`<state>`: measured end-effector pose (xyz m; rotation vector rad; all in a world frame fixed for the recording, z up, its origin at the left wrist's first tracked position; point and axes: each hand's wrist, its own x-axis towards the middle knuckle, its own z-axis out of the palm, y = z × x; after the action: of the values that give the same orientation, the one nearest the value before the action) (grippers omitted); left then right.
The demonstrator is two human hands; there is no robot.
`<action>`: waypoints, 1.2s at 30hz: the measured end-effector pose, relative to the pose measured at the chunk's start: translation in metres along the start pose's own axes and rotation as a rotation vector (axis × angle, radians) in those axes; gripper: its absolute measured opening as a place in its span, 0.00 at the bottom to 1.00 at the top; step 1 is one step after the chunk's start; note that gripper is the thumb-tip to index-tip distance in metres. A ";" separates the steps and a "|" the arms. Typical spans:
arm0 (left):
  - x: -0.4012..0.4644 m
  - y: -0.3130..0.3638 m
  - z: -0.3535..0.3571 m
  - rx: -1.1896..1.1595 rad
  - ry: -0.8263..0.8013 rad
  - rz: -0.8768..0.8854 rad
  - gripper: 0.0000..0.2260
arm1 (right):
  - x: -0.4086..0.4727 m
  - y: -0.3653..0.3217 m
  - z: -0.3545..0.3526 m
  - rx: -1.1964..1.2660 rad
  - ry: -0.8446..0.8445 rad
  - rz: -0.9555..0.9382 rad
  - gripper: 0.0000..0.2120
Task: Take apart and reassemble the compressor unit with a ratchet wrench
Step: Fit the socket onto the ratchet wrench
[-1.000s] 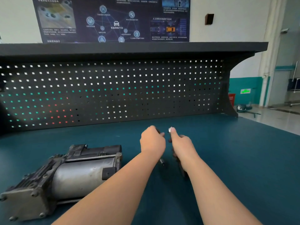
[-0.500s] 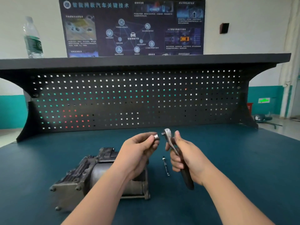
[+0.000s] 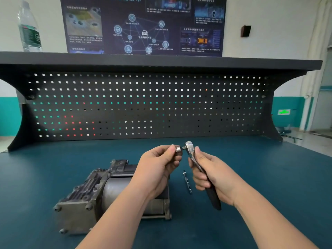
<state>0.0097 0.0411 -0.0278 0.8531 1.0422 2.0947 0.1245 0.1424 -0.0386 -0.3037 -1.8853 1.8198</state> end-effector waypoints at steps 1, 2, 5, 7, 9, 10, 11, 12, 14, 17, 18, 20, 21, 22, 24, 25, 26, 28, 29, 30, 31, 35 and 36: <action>0.000 0.000 0.000 -0.001 0.002 0.002 0.07 | 0.000 0.000 0.001 -0.014 0.001 -0.004 0.23; 0.000 0.000 0.000 -0.001 0.007 0.002 0.08 | 0.000 0.000 0.002 -0.029 0.002 -0.011 0.23; 0.000 0.000 -0.001 0.020 0.033 -0.012 0.10 | -0.001 -0.001 0.005 -0.053 0.000 -0.035 0.23; 0.000 0.001 0.000 0.042 0.040 -0.028 0.11 | -0.002 -0.001 0.006 -0.060 0.000 -0.038 0.24; 0.000 0.001 0.001 0.064 0.039 -0.038 0.11 | -0.002 -0.002 0.007 -0.076 0.008 -0.032 0.24; -0.001 0.001 0.001 0.075 0.040 -0.037 0.11 | -0.002 -0.002 0.007 -0.085 0.015 -0.028 0.24; -0.001 0.001 0.002 0.086 0.042 -0.034 0.11 | -0.003 -0.002 0.007 -0.096 0.023 -0.025 0.24; -0.002 0.001 0.003 0.097 0.045 -0.029 0.11 | -0.003 -0.002 0.008 -0.114 0.033 -0.026 0.24; -0.003 0.002 0.003 0.116 0.052 -0.021 0.11 | -0.003 -0.003 0.009 -0.178 0.068 -0.045 0.24; -0.003 0.001 0.004 0.131 0.074 -0.004 0.11 | -0.001 -0.002 0.014 -0.259 0.133 -0.085 0.23; -0.004 0.001 0.003 0.136 0.082 0.003 0.11 | -0.001 -0.001 0.017 -0.264 0.147 -0.092 0.23; -0.003 0.000 0.003 0.144 0.089 0.016 0.11 | -0.001 0.002 0.022 -0.237 0.160 -0.093 0.22; -0.003 0.000 0.002 0.146 0.088 0.019 0.11 | -0.001 0.002 0.024 -0.217 0.158 -0.086 0.22; -0.003 0.000 0.002 0.151 0.085 0.022 0.11 | -0.001 0.002 0.025 -0.208 0.155 -0.076 0.22; -0.003 -0.001 0.001 0.178 0.082 0.039 0.12 | -0.001 0.001 0.025 -0.210 0.148 -0.048 0.22; -0.003 -0.001 0.000 0.193 0.083 0.053 0.12 | -0.001 0.000 0.025 -0.207 0.144 -0.033 0.22; -0.003 -0.002 0.000 0.205 0.082 0.065 0.12 | -0.001 0.000 0.024 -0.201 0.140 -0.020 0.23; -0.002 -0.002 0.000 0.215 0.077 0.075 0.12 | -0.002 -0.001 0.025 -0.167 0.124 -0.001 0.23; -0.002 -0.002 0.000 0.209 0.073 0.073 0.12 | -0.003 -0.001 0.026 -0.141 0.110 0.005 0.23; -0.002 -0.002 0.000 0.196 0.069 0.065 0.12 | -0.003 -0.001 0.027 -0.120 0.094 0.011 0.23; -0.001 -0.001 -0.001 0.176 0.065 0.056 0.11 | -0.003 -0.001 0.028 -0.107 0.080 0.018 0.24; -0.002 0.000 0.000 0.164 0.054 0.052 0.12 | -0.004 -0.003 0.029 -0.063 0.036 0.052 0.24; -0.002 0.001 0.002 0.166 0.047 0.052 0.12 | -0.005 -0.005 0.027 -0.015 0.015 0.065 0.24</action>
<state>0.0120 0.0399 -0.0271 0.9240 1.2450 2.1026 0.1165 0.1160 -0.0345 -0.3874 -1.8995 1.8411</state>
